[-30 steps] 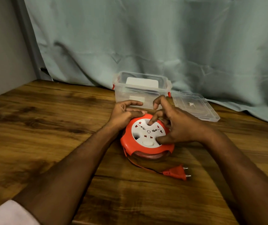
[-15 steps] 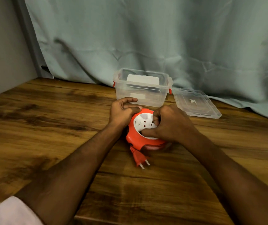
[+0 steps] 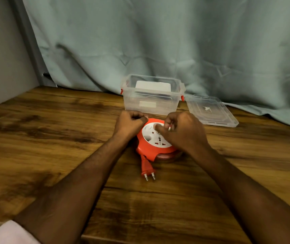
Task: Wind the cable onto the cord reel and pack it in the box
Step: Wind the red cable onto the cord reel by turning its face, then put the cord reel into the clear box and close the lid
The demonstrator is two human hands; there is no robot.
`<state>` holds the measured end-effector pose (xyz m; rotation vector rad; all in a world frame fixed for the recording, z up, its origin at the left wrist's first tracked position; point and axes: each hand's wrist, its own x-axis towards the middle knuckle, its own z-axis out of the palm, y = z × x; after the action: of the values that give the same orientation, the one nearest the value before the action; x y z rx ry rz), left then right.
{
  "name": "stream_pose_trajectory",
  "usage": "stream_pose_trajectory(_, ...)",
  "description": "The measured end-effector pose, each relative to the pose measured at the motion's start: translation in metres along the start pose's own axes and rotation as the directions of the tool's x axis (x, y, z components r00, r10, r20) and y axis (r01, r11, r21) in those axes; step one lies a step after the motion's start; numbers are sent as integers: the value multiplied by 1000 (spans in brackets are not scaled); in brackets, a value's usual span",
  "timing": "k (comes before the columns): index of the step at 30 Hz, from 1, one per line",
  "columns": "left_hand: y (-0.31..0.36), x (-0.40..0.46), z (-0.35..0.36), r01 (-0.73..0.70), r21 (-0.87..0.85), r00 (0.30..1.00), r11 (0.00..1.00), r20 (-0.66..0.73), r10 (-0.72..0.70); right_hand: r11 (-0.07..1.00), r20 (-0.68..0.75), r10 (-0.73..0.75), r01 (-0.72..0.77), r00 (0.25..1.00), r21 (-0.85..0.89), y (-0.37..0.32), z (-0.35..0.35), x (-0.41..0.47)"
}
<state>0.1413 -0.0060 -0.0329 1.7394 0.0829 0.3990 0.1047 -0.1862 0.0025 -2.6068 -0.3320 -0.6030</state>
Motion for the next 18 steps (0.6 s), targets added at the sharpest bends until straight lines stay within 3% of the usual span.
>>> stream_pose_trajectory(3,1,-1,-6,-16,96,999,995,30,13,998,-44,56,-56,997,-3,17,-3,8)
stream_pose_trajectory(6,7,-9,-11,-74,240,997,968,51,64,985,209,112,-137,971,108,27,2,10)
stream_pose_trajectory(9,18,-14,-18,-144,409,989,901,92,117,963,277,71,-138,958,233,28,0,10)
stream_pose_trajectory(12,32,-17,-24,-254,469,949,846,291,123,946,374,3,-124,927,301,27,-7,12)
stream_pose_trajectory(17,44,-21,-32,-343,399,808,850,587,50,924,701,-116,-183,704,337,37,-27,12)
stream_pose_trajectory(18,42,-19,-33,-335,368,793,867,607,48,921,684,-112,-184,720,345,40,-26,12)
